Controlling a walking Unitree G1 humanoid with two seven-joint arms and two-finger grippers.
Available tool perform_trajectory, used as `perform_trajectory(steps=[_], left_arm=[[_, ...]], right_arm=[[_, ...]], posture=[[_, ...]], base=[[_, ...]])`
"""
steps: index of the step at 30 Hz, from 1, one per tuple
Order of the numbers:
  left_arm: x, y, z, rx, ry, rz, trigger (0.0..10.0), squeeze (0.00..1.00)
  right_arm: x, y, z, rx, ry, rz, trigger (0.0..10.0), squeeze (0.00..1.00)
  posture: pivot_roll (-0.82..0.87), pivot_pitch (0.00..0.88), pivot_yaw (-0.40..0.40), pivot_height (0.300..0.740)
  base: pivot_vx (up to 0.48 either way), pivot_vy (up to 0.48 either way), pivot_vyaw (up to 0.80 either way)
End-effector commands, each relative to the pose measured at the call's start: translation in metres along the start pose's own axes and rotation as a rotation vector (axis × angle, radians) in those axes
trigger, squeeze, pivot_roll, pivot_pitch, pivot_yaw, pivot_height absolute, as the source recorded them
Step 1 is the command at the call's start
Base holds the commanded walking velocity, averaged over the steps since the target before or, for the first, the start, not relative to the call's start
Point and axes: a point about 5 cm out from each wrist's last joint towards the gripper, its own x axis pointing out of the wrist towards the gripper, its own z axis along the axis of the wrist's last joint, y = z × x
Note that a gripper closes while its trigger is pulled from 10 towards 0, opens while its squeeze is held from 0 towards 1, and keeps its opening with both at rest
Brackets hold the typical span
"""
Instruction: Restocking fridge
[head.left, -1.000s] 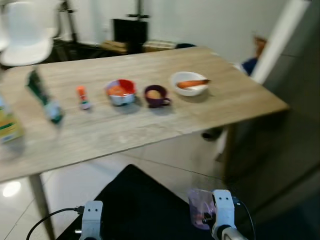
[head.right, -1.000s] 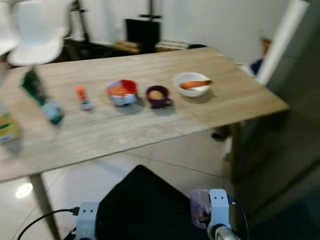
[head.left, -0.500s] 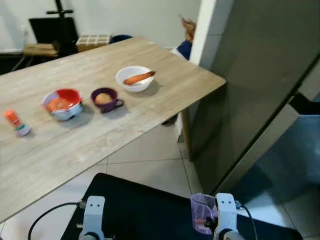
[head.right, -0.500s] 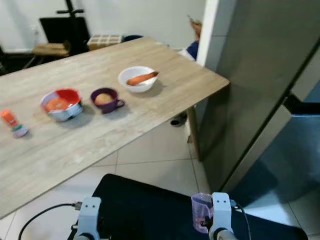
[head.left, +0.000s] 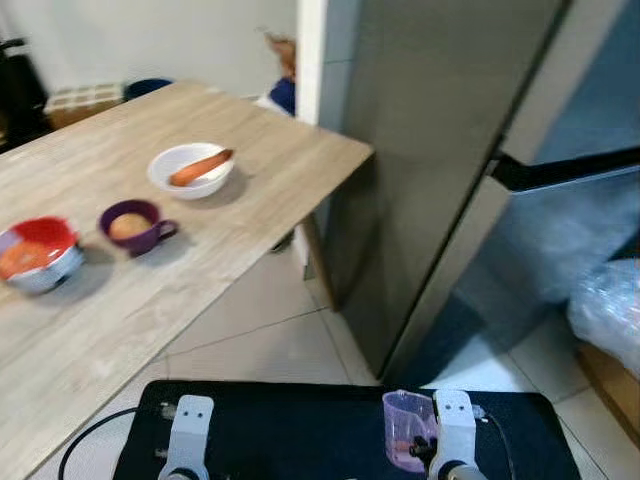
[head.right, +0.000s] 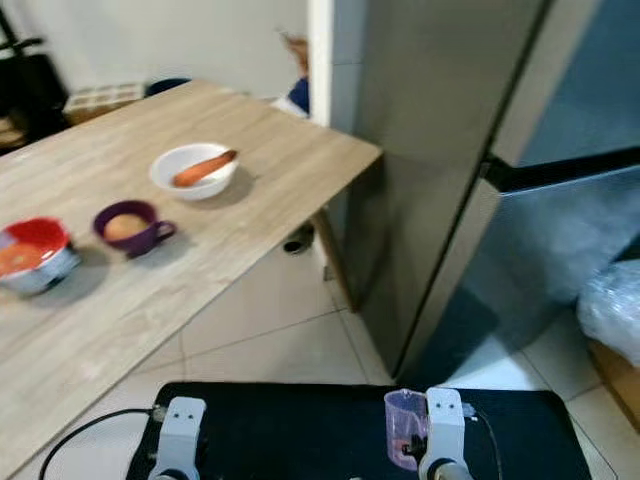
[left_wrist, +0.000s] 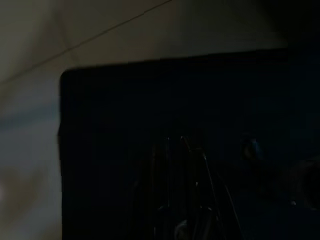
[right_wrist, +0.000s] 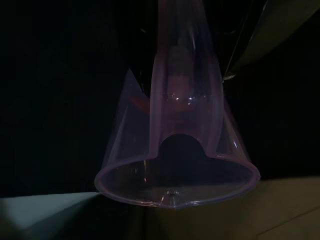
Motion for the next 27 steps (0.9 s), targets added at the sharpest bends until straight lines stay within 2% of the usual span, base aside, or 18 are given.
perform_trajectory(steps=[1, 9, 16, 27], left_arm=[[-0.005, 0.005, -0.010, 0.007, 0.029, 0.007, 10.0, 0.00], [-0.005, 0.007, -0.011, 0.009, 0.032, 0.007, 10.0, 0.00], [-0.005, 0.002, -0.012, 0.015, 0.044, -0.001, 10.0, 0.00], [-0.004, -0.004, -0.014, 0.021, 0.062, -0.009, 10.0, 0.00]], right_arm=[[0.000, 0.001, -0.003, 0.012, 0.012, -0.006, 10.0, 0.00], [-0.001, 0.002, -0.006, 0.018, 0.018, -0.011, 10.0, 0.00], [-0.002, 0.002, -0.009, 0.022, 0.024, -0.016, 10.0, 0.00], [-0.003, -0.009, -0.006, 0.025, 0.027, -0.031, 10.0, 0.00]], posture=[[-0.08, 0.070, 0.006, 0.740], [-0.08, 0.070, 0.007, 0.740], [-0.08, 0.071, 0.008, 0.740], [-0.08, 0.072, 0.007, 0.740]], base=[[0.000, 0.000, -0.80], [0.000, 0.000, -0.80], [0.000, 0.000, -0.80], [0.000, 0.000, -0.80]])
